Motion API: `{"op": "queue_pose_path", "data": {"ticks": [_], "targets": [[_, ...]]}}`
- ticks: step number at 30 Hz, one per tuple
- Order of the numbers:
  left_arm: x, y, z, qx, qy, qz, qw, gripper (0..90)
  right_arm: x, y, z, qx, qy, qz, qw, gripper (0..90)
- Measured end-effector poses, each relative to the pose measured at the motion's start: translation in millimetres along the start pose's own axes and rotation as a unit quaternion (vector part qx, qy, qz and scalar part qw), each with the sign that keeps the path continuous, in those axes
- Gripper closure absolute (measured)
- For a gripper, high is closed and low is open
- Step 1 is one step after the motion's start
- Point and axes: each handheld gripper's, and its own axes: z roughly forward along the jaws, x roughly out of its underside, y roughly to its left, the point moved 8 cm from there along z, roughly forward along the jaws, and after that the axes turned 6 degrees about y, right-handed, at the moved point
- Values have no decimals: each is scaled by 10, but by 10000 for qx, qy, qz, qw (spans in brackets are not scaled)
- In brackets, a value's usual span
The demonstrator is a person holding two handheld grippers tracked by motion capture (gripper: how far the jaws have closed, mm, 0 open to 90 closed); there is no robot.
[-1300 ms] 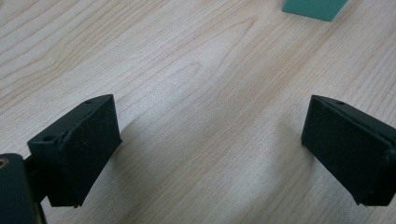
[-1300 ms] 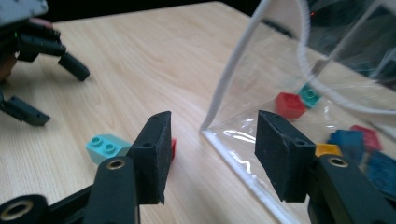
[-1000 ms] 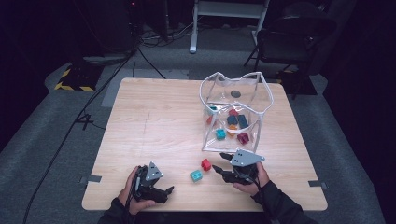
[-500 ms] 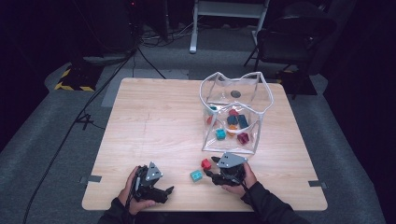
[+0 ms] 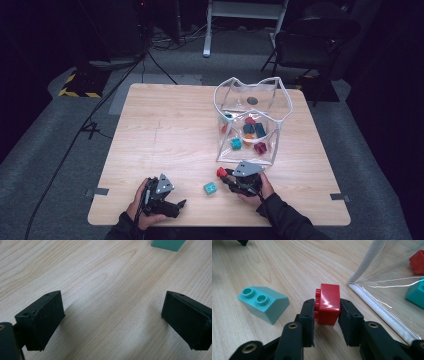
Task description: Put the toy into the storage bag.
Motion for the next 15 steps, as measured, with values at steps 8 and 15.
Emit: {"op": "queue_pose_path", "data": {"ticks": [8, 15], "targets": [[1, 2, -2, -4, 10, 3, 10000, 47, 51, -74, -100, 8, -70, 26, 10000, 679], [0, 3, -1, -6, 3, 12, 10000, 47, 112, -97, -335, -7, -159, -151, 9998, 680]]}}
